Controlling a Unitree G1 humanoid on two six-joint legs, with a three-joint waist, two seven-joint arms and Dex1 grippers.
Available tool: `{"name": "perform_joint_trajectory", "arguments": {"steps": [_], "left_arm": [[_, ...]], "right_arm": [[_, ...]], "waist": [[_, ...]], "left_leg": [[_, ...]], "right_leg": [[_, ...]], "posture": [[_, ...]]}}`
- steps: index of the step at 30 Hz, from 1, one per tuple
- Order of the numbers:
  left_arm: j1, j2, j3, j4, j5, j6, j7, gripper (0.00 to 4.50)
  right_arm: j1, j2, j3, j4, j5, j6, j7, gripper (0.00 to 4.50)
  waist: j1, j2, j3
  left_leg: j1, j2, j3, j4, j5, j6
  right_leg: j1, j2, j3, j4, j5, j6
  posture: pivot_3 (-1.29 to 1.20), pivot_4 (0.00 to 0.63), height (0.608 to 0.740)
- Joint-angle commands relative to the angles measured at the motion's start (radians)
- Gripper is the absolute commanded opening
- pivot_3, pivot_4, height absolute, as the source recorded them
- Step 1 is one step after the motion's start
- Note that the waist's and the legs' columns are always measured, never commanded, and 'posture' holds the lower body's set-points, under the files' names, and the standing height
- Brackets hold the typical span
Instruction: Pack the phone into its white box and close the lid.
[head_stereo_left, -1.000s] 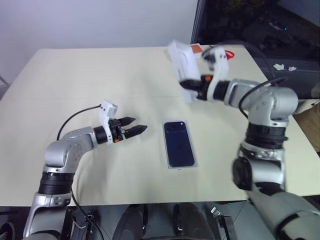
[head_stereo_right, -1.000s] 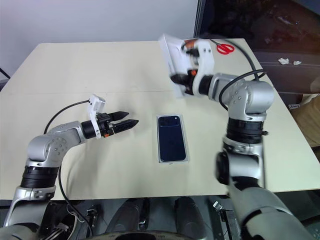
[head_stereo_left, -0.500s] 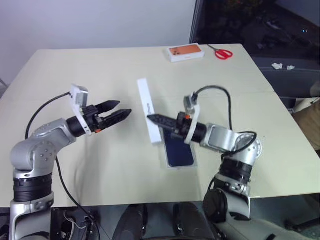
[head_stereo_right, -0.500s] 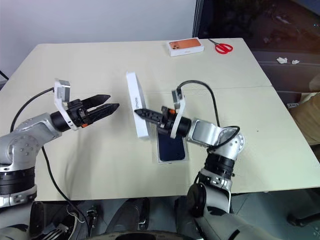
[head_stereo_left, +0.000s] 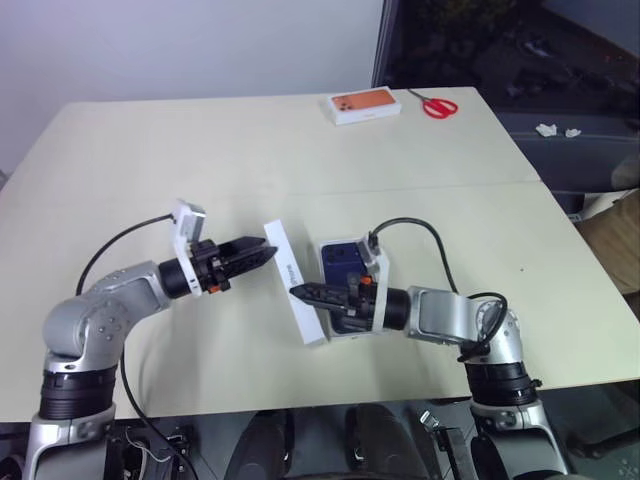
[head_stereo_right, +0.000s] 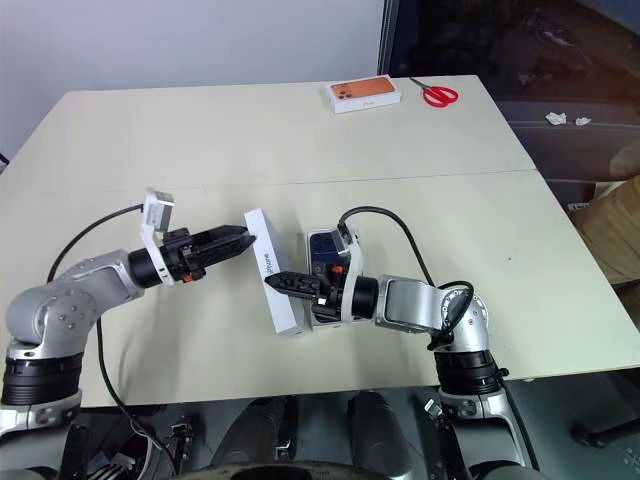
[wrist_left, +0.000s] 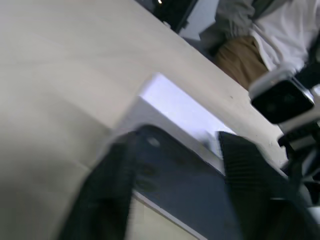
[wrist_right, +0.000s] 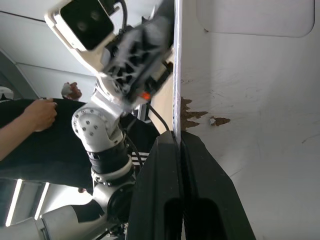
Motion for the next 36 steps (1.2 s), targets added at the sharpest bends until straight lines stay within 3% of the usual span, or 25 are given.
{"name": "perform_joint_trajectory", "arguments": {"steps": [1,2,9,14,17,18,23,26,28,30,32,36], "left_arm": [[0.015,0.004,-0.003,-0.037,-0.019,-0.002,-0.013,0.53],[0.019,0.003,-0.011,-0.032,-0.008,-0.012,-0.017,0.02],[0.093,-0.024,-0.149,0.010,0.136,-0.149,-0.061,0.02],[0.070,-0.097,-0.168,0.029,0.134,-0.163,-0.040,0.00],[0.056,-0.140,-0.196,0.026,0.148,-0.169,-0.025,0.00],[0.053,-0.149,-0.201,0.025,0.151,-0.171,-0.022,0.00],[0.037,-0.176,-0.206,0.032,0.154,-0.174,-0.013,0.00],[0.033,-0.205,-0.229,0.051,0.175,-0.192,-0.003,0.00],[0.043,-0.228,-0.217,0.049,0.155,-0.177,0.013,0.00],[0.060,-0.232,-0.220,0.046,0.162,-0.183,0.015,0.00],[0.076,-0.235,-0.226,0.031,0.164,-0.177,0.021,0.00],[0.079,-0.232,-0.225,0.012,0.158,-0.168,0.028,0.00]], "right_arm": [[0.001,-0.004,0.013,-0.035,0.035,-0.054,0.007,0.00],[0.002,-0.005,0.015,-0.034,0.035,-0.063,0.007,0.00],[-0.004,-0.047,0.032,-0.045,0.035,-0.082,0.051,0.00],[-0.016,-0.094,0.036,-0.040,0.035,-0.099,0.054,2.40],[-0.058,-0.161,0.035,-0.059,-0.043,-0.086,0.098,3.90],[-0.077,-0.184,0.028,-0.061,-0.053,-0.081,0.123,3.90],[-0.263,-0.431,0.013,-0.138,-0.385,-0.028,0.636,3.90],[-0.383,-0.712,0.202,-0.124,-0.858,-0.239,1.055,3.90],[-0.403,-0.821,0.351,-0.106,-1.162,-0.441,1.210,3.90],[-0.411,-0.818,0.392,-0.066,-1.287,-0.526,1.264,3.90],[-0.414,-0.778,0.365,-0.059,-1.240,-0.447,1.311,3.90],[-0.383,-0.750,0.357,-0.094,-1.301,-0.455,1.378,3.90]], "waist": [[0.001,0.000,0.000],[0.002,0.000,0.000],[0.004,0.000,0.000],[0.011,0.000,0.000],[0.013,0.000,0.000],[0.016,0.000,0.000],[0.026,0.001,0.001],[0.035,0.003,0.002],[0.037,0.002,0.002],[0.030,0.001,0.001],[0.021,0.002,0.001],[0.033,0.002,0.002]], "left_leg": [[0.000,0.000,0.000,0.000,0.000,0.000],[0.000,0.000,0.000,0.000,0.000,0.000],[0.000,0.000,0.000,0.000,0.000,0.000],[0.000,0.000,0.000,0.000,0.000,0.000],[0.000,0.000,0.001,0.000,0.000,0.001],[0.000,0.000,0.001,0.000,0.000,0.001],[0.000,0.000,0.001,0.001,-0.001,0.001],[0.000,0.000,0.001,0.002,-0.001,0.001],[0.000,0.000,0.000,0.002,-0.001,0.002],[0.000,0.000,0.000,0.002,-0.002,0.003],[0.001,0.001,0.001,0.001,-0.002,0.003],[0.000,0.002,0.001,0.001,-0.002,0.002]], "right_leg": [[0.000,0.000,0.000,0.000,0.000,0.000],[0.000,0.000,0.000,0.000,0.000,0.000],[0.001,-0.001,0.000,-0.001,0.000,0.000],[0.001,-0.001,0.000,-0.001,0.000,0.000],[0.001,-0.001,0.000,-0.001,0.000,0.000],[0.001,-0.002,0.000,-0.001,0.000,0.000],[0.001,0.000,0.000,-0.001,0.000,0.000],[0.001,0.001,-0.001,-0.002,0.000,0.000],[0.003,0.001,-0.002,-0.004,0.000,0.000],[0.005,0.001,-0.003,-0.008,0.000,0.000],[0.005,0.000,0.000,-0.008,0.000,0.001],[0.002,0.000,0.000,-0.006,0.000,0.001]], "posture": [[0.00,0.150,0.740],[0.00,0.150,0.740],[0.00,0.150,0.740],[0.00,0.150,0.740],[0.00,0.150,0.740],[0.00,0.150,0.740],[0.00,0.150,0.740],[0.00,0.150,0.740],[0.00,0.150,0.740],[0.00,0.150,0.740],[0.00,0.150,0.740],[0.00,0.150,0.740]]}}
